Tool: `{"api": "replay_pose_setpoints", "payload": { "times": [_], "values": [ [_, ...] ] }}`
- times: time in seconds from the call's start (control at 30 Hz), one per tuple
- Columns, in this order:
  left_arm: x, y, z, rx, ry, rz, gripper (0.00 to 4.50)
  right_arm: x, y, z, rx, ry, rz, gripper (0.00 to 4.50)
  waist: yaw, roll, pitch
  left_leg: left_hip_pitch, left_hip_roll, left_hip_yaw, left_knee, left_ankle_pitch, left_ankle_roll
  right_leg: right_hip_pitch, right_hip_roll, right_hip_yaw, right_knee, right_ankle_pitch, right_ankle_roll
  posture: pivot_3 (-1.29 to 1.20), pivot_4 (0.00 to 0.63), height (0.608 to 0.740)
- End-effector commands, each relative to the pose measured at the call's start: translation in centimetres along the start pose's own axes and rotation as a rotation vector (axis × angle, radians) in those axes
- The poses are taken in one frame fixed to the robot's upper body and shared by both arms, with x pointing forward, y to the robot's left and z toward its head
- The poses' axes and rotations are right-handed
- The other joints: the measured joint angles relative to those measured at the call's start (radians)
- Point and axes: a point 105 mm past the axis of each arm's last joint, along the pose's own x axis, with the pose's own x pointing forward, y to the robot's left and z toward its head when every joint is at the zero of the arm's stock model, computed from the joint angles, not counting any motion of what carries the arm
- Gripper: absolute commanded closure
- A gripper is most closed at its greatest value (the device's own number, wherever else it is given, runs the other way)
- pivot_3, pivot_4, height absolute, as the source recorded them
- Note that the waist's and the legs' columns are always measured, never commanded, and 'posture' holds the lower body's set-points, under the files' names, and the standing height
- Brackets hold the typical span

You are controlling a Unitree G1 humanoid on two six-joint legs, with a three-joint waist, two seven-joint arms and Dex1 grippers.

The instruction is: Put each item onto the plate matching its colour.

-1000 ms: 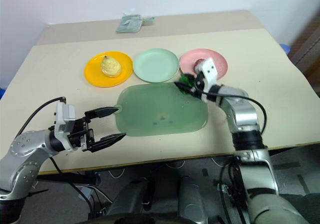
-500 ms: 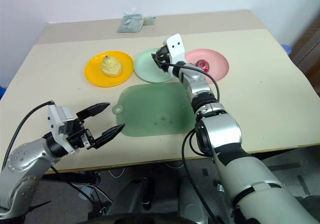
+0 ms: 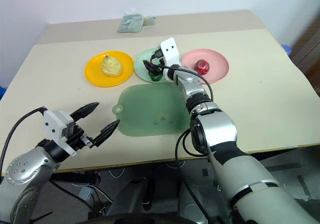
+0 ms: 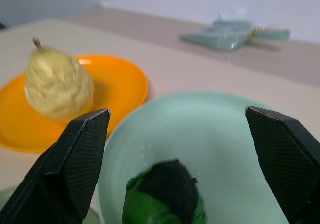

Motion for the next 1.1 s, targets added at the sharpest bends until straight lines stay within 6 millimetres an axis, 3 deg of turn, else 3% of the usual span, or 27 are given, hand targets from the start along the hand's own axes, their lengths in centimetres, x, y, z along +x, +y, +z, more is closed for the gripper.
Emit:
{"api": "replay_pose_setpoints", "payload": {
  "times": [0.03,0.13,0.27,0.43,0.6,0.83,1.1],
  "values": [
    [0.6,0.2,0.2,0.023,-0.041,-0.004,0.0,-1.9,-1.5,3.8,-0.073,-0.192,0.075,0.09,0.003,0.0,0.0,0.0,0.0,0.0,0.0,0.0,0.0,0.0,0.0,0.0,0.0,0.0,0.0,0.0,0.15,0.74],
    [1.1,1.0,0.0,0.024,-0.055,0.004,0.0,-4.9,-2.1,3.1,-0.099,-0.205,0.163,0.09,0.008,-0.001,-0.001,0.0,0.0,-0.001,0.001,-0.001,0.002,0.001,0.0,-0.001,-0.001,0.0,0.0,0.0,0.15,0.74],
    [1.8,2.2,-0.1,0.0,-0.066,-0.022,0.0,-10.7,-1.9,1.5,-0.149,-0.126,0.212,0.09,0.01,0.0,-0.001,0.0,0.0,-0.001,0.002,-0.002,0.004,0.001,-0.001,-0.001,0.0,0.0,0.0,0.0,0.15,0.74],
    [1.5,3.0,-0.3,-0.018,-0.044,-0.108,0.0,-19.4,-2.4,-0.2,-0.096,0.036,0.12,0.09,0.005,0.0,-0.001,0.0,-0.001,0.0,0.001,-0.003,0.005,0.001,-0.003,0.0,0.0,0.0,0.0,0.0,0.15,0.74],
    [0.2,3.4,-0.7,-0.017,0.02,-0.147,0.0,-25.4,-2.3,-1.1,-0.074,0.186,0.047,0.09,0.01,0.0,-0.001,0.0,0.001,0.0,0.001,-0.004,0.006,0.001,-0.003,0.0,-0.001,0.0,0.0,0.0,0.15,0.74],
    [-0.3,2.9,-0.9,-0.022,0.049,-0.172,0.0,-29.0,-3.3,-1.2,-0.086,0.28,-0.041,0.09,0.026,-0.001,-0.001,0.0,0.001,0.001,0.004,-0.004,0.007,0.004,-0.004,0.0,-0.002,0.0,0.0,0.0,0.15,0.74],
    [-0.7,1.7,-1.1,-0.068,0.087,-0.227,0.0,-29.2,-5.4,-1.5,-0.102,0.288,-0.085,0.09,0.035,-0.001,-0.001,0.0,0.001,0.001,0.004,-0.004,0.007,0.004,-0.004,-0.001,-0.002,-0.001,-0.001,0.0,0.15,0.74]
  ]
}}
